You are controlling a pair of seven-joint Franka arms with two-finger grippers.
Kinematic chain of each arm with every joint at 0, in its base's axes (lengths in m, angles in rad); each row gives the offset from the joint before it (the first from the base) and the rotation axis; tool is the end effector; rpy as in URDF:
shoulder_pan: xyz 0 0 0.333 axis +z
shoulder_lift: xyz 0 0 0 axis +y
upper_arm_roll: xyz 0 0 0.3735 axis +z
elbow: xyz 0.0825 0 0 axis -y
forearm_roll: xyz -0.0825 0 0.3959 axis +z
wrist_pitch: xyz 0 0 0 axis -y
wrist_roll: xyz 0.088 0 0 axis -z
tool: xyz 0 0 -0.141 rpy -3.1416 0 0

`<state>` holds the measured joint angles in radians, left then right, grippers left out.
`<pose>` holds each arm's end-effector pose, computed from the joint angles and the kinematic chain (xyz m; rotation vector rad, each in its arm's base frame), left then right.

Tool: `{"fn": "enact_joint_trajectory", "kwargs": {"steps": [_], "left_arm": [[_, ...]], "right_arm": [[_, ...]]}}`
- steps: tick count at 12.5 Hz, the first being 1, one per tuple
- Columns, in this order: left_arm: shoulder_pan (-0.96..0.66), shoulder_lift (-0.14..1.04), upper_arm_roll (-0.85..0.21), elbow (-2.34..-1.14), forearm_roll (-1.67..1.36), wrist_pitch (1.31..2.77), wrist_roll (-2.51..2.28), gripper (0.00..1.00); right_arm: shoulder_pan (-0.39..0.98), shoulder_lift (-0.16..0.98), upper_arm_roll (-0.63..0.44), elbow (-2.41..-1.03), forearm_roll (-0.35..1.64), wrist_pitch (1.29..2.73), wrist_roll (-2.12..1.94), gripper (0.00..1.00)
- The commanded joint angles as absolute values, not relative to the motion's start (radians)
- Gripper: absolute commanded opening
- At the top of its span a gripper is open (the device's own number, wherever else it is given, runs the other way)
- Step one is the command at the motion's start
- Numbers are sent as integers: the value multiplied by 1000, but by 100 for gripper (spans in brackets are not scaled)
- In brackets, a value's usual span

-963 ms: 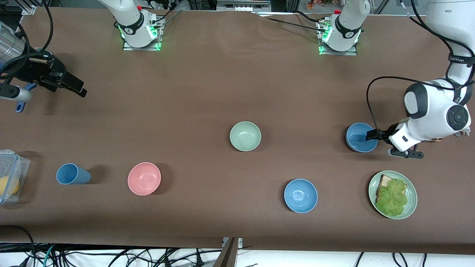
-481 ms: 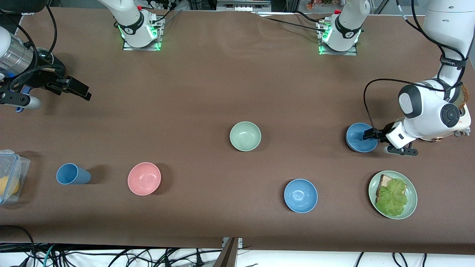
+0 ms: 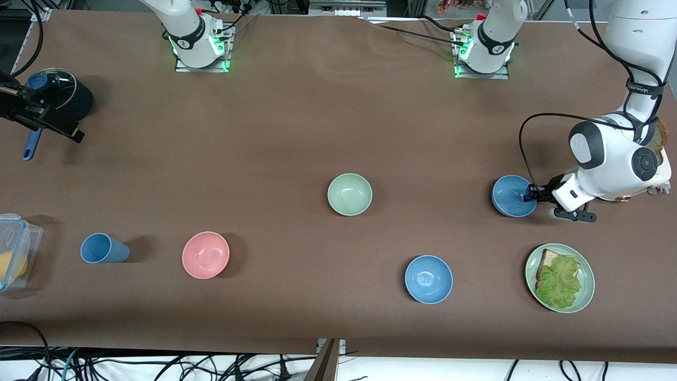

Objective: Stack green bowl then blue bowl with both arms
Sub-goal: 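Carry the blue bowl with the left gripper onto the green bowl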

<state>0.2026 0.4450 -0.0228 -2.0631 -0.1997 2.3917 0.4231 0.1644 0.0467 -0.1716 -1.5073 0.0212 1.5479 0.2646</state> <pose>0.5990 0.1027 0.2146 2.9713 -0.1298 -0.1050 0.5812 0.0015 0.6502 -3.1004 0.4230 0.0111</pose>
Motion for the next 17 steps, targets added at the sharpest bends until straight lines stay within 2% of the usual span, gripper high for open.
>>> {"fn": "enact_joint_trajectory", "kwargs": {"steps": [1,4,9,14,17], "left_arm": [[209,437,-25,-2048,-232,2385,465,0],[161,428,-34,-1944,-248,2283,448,0],[-133,440,-34,-1820,-268,2246,162,0],[-449,538,-32,-1663,-273,2247,-357,0],[-552,615,-25,-1589,-268,2250,-486,0]], "right_arm": [[164,51,-164,-1490,20,1525,265,100],[166,51,-166,-1488,20,1526,268,100],[161,52,-169,-1488,23,1534,268,100],[167,55,-164,-1488,21,1534,268,100],[166,58,-164,-1488,23,1535,268,100]]}}
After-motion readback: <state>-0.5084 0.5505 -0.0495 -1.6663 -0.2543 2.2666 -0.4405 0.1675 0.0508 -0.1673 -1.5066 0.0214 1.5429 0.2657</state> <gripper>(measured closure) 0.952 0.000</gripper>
